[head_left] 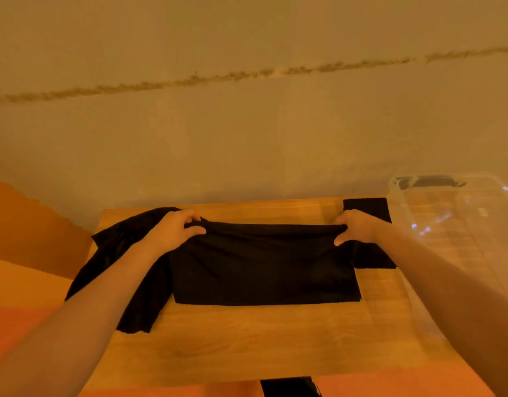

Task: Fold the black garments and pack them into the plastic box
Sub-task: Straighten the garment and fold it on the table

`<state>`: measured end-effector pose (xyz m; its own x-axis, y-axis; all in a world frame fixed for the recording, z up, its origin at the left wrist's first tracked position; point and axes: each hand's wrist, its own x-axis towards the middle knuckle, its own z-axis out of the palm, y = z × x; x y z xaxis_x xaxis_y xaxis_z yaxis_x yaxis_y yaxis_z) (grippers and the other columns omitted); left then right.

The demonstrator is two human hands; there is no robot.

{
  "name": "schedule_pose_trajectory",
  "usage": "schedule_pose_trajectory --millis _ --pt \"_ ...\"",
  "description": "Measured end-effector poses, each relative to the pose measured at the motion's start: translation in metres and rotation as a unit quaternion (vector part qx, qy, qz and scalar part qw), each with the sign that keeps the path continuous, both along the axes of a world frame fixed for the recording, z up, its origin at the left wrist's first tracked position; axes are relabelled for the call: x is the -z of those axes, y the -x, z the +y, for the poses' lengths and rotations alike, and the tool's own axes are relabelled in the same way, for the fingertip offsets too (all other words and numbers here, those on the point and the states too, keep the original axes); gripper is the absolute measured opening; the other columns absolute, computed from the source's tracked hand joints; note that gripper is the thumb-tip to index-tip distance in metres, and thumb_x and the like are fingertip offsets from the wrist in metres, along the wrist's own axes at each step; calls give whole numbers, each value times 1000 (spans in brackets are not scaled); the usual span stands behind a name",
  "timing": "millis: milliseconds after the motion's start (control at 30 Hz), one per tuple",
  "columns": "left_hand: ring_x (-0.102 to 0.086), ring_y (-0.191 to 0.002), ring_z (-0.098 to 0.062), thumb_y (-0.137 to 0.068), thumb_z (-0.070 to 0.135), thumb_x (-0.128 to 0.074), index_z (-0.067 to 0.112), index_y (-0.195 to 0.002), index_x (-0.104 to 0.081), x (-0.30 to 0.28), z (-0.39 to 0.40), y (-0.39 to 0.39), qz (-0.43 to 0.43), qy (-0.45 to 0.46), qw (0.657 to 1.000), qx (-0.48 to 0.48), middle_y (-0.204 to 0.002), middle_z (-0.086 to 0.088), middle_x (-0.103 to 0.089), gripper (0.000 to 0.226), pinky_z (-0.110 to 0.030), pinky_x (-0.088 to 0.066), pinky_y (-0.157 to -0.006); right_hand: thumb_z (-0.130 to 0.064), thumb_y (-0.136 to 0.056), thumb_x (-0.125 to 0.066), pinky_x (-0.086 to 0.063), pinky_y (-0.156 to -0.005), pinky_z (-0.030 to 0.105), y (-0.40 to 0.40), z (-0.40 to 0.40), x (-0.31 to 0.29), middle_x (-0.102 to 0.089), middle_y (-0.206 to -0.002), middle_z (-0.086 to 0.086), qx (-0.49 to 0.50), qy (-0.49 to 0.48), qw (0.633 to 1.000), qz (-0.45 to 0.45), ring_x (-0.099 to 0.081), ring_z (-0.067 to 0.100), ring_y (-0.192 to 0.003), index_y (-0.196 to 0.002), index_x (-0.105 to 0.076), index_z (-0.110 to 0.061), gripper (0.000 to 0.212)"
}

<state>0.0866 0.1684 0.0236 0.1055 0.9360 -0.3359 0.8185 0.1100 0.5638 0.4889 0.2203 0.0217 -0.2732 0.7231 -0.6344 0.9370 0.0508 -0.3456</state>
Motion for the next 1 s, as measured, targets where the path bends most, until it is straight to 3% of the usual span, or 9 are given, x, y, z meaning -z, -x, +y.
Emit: schedule_pose_trajectory --millis 100,200,300,533,633,700,767,900,1000 --pt "-58 -74 -15 -85 27 -64 25 -81 -62 -36 4 11 19 44 998 39 -76 7 -59 6 -26 -44 -66 -25 -83 -67 -37 -88 29 -10 6 -26 -55 -115 1 8 -11 1000 15 -49 20 -113 -118 -59 -10 39" --pt "-58 -75 -23 -87 21 -62 13 -72 -65 -70 16 15 45 -2 998 33 -75 -8 -61 17 -29 -43 -67 -20 -86 -63 -38 -73 25 -7 15 -69 -60 -89 -7 39 -41 995 86 -54 15 -87 -90 -65 -17 4" --pt "-59 -80 -27 -90 19 -57 6 -78 -65 -114 36 22 73 -66 995 18 -75 -10 -62 20 -31 -41 -67 -11 -90 -58 -41 -64 26 -4 30 -117 -57 -71 2 75 -125 981 129 -54 17 -71 -79 -64 -8 13" --pt "-58 -86 -30 -87 7 -58 -2 -97 -68 -229 70 24 33 -327 938 -111 -96 -20 -67 16 -22 -34 -67 -3 -91 -51 -39 -73 36 4 57 -233 -60 -87 21 117 -362 907 182 -52 29 -80 -91 -65 1 14" --pt "-55 -79 -18 -86 6 -60 -1 -96 -69 -267 68 23 -30 -399 905 -146 -90 -12 -65 15 -2 -36 -57 -4 -90 -54 -41 -77 36 7 55 -273 -63 -98 23 135 -427 869 213 -54 34 -86 -99 -66 3 16" --pt "-54 -66 -5 -84 5 -62 2 -94 -69 -283 60 22 -90 -424 885 -169 -80 -2 -62 13 0 -37 -56 -5 -87 -58 -39 -72 28 6 45 -292 -63 -95 16 145 -444 851 240 -53 24 -84 -100 -67 1 17" --pt "-56 -59 4 -82 4 -65 7 -91 -68 -290 52 24 -140 -428 874 -184 -71 7 -58 10 -1 -38 -54 -4 -85 -62 -39 -74 29 3 35 -304 -62 -91 12 162 -447 838 268 -53 21 -82 -98 -68 3 17" --pt "-54 -54 16 -80 2 -66 12 -88 -64 -296 27 29 -204 -426 857 -206 -72 9 -57 13 -1 -41 -56 0 -84 -62 -47 -71 29 -6 10 -317 -61 -82 5 202 -442 814 318 -54 8 -66 -102 -67 2 19" --pt "-54 -55 17 -80 0 -66 11 -93 -64 -296 -1 27 -203 -404 873 -185 -73 8 -57 16 0 -40 -57 -1 -87 -58 -50 -83 38 -9 -16 -318 -62 -90 10 171 -404 851 287 -56 21 -76 -105 -65 -2 20"
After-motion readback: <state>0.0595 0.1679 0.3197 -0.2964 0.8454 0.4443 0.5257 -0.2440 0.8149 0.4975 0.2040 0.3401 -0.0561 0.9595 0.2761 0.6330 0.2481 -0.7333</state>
